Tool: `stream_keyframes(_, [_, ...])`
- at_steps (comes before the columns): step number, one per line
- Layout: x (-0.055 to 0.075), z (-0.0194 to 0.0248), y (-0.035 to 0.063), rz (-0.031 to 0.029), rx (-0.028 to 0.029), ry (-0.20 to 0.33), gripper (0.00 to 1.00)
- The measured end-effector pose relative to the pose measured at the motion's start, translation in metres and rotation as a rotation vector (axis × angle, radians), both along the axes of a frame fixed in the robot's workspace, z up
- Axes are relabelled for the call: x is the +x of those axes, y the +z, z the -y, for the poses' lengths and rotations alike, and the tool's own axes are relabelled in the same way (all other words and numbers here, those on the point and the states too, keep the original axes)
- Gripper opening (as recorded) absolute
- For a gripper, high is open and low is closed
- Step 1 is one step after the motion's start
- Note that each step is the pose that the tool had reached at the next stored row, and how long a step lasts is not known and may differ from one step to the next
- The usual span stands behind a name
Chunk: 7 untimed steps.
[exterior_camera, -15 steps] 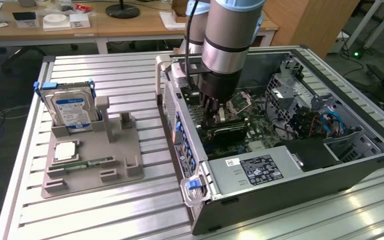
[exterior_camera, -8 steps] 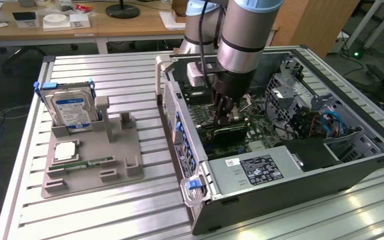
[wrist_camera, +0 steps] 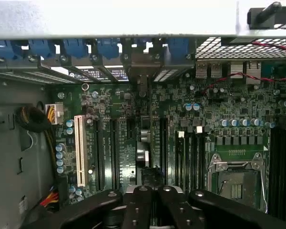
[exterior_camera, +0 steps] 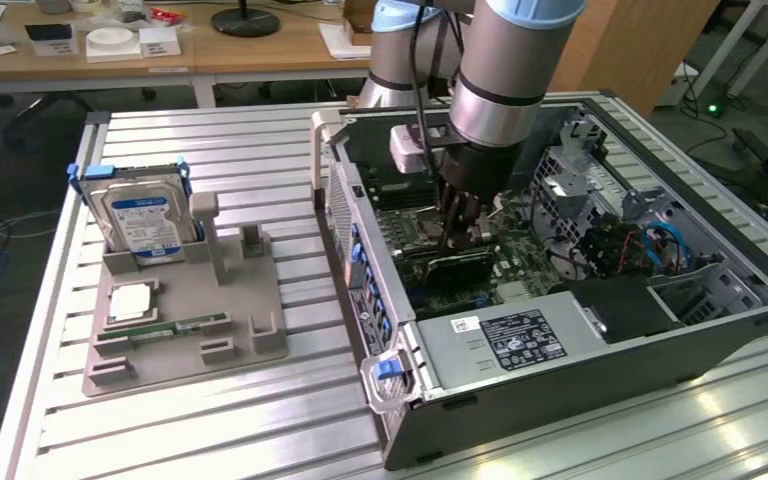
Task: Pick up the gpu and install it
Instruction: 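Press down on the gpu until it lock into place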
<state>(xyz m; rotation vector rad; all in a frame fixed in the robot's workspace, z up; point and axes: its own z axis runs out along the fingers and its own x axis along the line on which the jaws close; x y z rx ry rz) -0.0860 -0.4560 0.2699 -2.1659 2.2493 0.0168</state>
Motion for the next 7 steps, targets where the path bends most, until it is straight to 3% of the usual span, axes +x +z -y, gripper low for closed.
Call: stream_keyframes(7, [0.0,-0.0001,-0.0003,0.0001,0.0001,0.0,0.11])
